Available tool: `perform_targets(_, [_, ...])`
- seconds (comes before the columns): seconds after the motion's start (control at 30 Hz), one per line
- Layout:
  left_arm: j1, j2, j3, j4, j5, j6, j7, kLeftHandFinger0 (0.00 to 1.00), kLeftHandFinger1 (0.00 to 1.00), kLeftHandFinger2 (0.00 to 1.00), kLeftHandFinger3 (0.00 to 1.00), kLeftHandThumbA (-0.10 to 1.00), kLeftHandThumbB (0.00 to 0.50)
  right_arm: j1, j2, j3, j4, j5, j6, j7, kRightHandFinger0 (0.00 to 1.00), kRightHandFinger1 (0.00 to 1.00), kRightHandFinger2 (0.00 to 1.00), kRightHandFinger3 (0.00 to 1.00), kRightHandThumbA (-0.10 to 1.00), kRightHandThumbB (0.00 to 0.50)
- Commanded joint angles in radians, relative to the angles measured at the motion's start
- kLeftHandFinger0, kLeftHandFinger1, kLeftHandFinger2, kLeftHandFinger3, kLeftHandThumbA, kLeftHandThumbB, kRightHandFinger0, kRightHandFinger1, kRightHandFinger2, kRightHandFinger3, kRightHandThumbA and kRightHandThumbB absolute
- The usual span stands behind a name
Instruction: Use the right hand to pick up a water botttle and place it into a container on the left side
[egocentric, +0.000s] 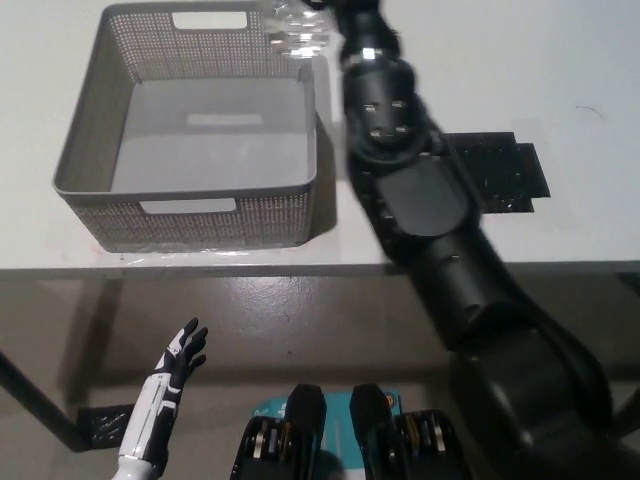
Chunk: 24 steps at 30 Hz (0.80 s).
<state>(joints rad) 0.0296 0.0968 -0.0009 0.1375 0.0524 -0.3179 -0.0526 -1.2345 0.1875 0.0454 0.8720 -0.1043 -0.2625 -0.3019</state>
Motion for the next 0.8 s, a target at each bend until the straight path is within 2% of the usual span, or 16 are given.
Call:
perform_targets(0.0, [0.003,0.007,-0.009,-0.027,-0.009,-0.017,-0.011,1.0,1.0,1.0,1.0,0.99,0.108,-0.102,0.036,0.018,0.064,-0.033,-0.073,-0.038,0.0,0.11,0.53,0.56,-0.1,0.118])
perform_targets(0.03, [0.003,0.008,-0.007,-0.032,-0.007,-0.008,-0.012,1.0,1.0,1.0,1.0,0.99,0.124,-0.11,0.05,0.013,0.082,-0.02,-0.045,-0.031,0.0,0.1,0.52,0.57,-0.1,0.115])
perform_targets(0.1, [-0.002,0.01,-0.006,-0.037,-0.002,0.001,-0.012,1.0,1.0,1.0,1.0,1.0,0.13,-0.135,0.065,0.017,0.15,-0.03,-0.051,-0.056,0.0,0.06,0.47,0.5,-0.1,0.123])
perform_targets(0.17, [-0.011,0.011,-0.009,-0.03,0.021,-0.02,-0.003,1.0,1.0,1.0,1.0,1.0,0.087,-0.16,0.068,0.011,0.24,-0.025,-0.057,-0.068,0.0,0.07,0.49,0.49,-0.1,0.121])
perform_targets(0.2, [-0.013,0.01,-0.01,-0.029,0.025,-0.025,-0.001,1.0,1.0,1.0,1.0,1.0,0.083,-0.166,0.068,0.008,0.26,-0.022,-0.058,-0.069,0.0,0.09,0.5,0.49,-0.1,0.121])
perform_targets(0.33, [-0.03,0.008,-0.004,-0.028,0.021,-0.009,0.002,1.0,1.0,1.0,1.0,1.0,0.07,-0.204,0.065,-0.017,0.418,0.009,-0.047,-0.067,0.0,0.22,0.67,0.54,-0.1,0.124])
perform_targets(0.4, [-0.025,0.01,-0.007,-0.036,0.02,-0.005,-0.004,1.0,1.0,1.0,1.0,0.98,0.062,-0.198,0.061,-0.029,0.46,0.024,-0.039,-0.05,0.0,0.3,0.75,0.63,-0.1,0.106])
perform_targets(0.5, [-0.026,0.012,-0.011,-0.032,0.025,-0.019,-0.006,1.0,1.0,1.0,1.0,0.99,0.071,-0.181,0.049,-0.037,0.499,0.029,-0.031,-0.023,0.01,0.37,0.8,0.71,-0.1,0.102])
perform_targets(0.53, [-0.024,0.012,-0.011,-0.034,0.028,-0.019,-0.006,1.0,1.0,1.0,1.0,1.0,0.081,-0.175,0.046,-0.032,0.51,0.025,-0.018,-0.02,0.07,0.43,0.83,0.74,-0.1,0.153])
perform_targets(0.57, [-0.023,0.013,-0.012,-0.034,0.033,-0.022,-0.004,1.0,1.0,1.0,1.0,1.0,0.087,-0.171,0.042,-0.037,0.518,0.031,0.005,-0.004,0.22,0.6,1.0,0.86,0.02,0.231])
perform_targets(0.6, [-0.021,0.013,-0.013,-0.034,0.039,-0.022,-0.002,1.0,1.0,1.0,1.0,1.0,0.099,-0.166,0.038,-0.036,0.522,0.033,0.014,0.018,0.5,0.87,1.0,1.0,0.29,0.343])
perform_targets(0.63, [-0.02,0.013,-0.014,-0.036,0.046,-0.019,-0.001,1.0,1.0,1.0,1.0,1.0,0.097,-0.161,0.033,-0.031,0.525,0.031,0.017,0.04,0.58,0.87,1.0,1.0,0.37,0.355])
perform_targets(0.67, [-0.019,0.015,-0.016,-0.041,0.056,-0.006,0.001,1.0,1.0,1.0,1.0,1.0,0.117,-0.158,0.025,-0.021,0.527,0.027,0.026,0.09,0.74,0.9,1.0,1.0,0.48,0.38])
perform_targets(0.7, [-0.021,0.018,-0.017,-0.039,0.072,-0.009,0.006,1.0,1.0,1.0,1.0,1.0,0.129,-0.151,0.016,-0.008,0.53,0.021,0.027,0.155,0.9,1.0,1.0,1.0,0.61,0.457])
perform_targets(0.73, [-0.018,0.022,-0.017,-0.039,0.078,-0.013,0.007,1.0,1.0,1.0,1.0,1.0,0.129,-0.146,0.013,-0.003,0.532,0.022,0.039,0.199,1.0,1.0,1.0,1.0,0.71,0.498])
perform_targets(0.77, [-0.018,0.025,-0.019,-0.041,0.086,-0.013,0.006,1.0,1.0,1.0,1.0,1.0,0.125,-0.14,0.01,-0.001,0.534,0.025,0.04,0.234,1.0,1.0,1.0,1.0,0.79,0.5])
